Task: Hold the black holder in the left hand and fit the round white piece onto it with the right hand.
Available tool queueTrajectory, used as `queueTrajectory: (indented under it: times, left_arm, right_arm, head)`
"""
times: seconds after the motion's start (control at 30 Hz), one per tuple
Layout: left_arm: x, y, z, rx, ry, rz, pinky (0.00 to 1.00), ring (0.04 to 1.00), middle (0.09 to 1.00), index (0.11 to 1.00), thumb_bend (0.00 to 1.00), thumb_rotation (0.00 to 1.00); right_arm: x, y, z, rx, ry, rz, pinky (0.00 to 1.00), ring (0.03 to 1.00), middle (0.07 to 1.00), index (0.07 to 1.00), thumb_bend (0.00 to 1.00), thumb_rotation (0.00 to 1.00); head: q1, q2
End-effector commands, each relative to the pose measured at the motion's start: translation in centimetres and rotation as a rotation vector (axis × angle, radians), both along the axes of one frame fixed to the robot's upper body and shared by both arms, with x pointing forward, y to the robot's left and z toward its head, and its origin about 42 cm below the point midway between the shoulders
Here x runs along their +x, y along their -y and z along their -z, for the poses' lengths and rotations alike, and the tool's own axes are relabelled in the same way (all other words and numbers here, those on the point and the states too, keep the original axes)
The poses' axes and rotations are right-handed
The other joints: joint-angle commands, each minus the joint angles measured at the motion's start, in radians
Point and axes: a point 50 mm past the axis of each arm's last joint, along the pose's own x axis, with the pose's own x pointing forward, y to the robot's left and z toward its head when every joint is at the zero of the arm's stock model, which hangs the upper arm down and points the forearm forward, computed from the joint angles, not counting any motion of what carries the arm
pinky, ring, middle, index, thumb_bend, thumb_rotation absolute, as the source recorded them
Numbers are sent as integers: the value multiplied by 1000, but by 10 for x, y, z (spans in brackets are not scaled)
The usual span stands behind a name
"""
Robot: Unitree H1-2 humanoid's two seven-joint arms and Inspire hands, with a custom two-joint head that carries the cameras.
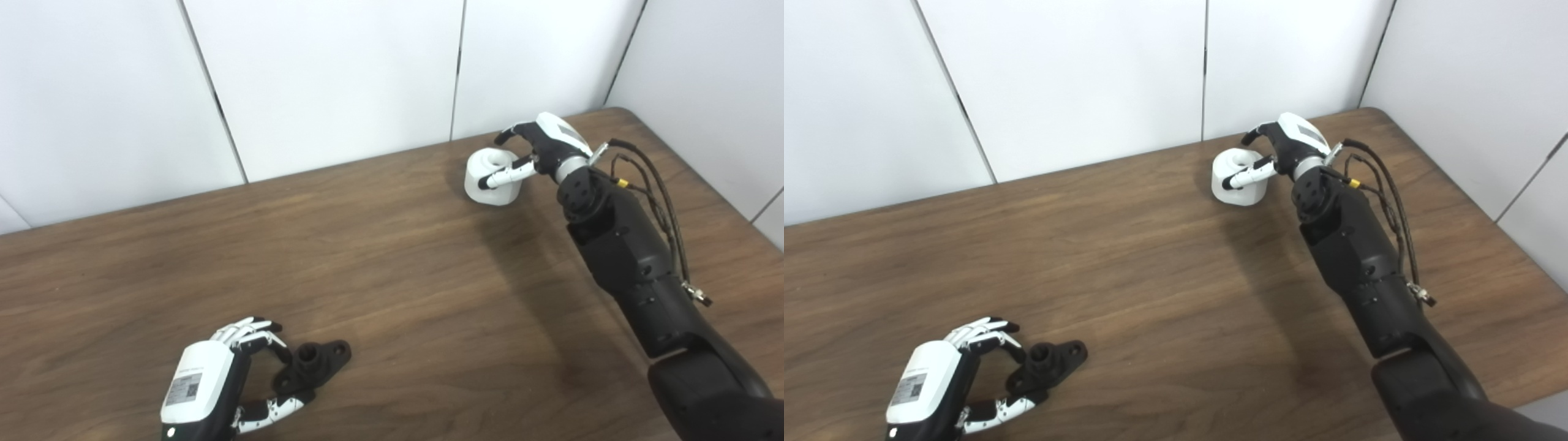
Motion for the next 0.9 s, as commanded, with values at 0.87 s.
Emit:
queueTrajectory:
  times: [0.87]
  left_arm:
    - [1, -10, 1, 42, -36, -22, 831, 826, 760, 486, 522, 54]
  right_arm:
    - [3, 4, -40, -107, 55, -55, 861, 903, 872, 712, 851, 271]
  head:
    - [6, 22]
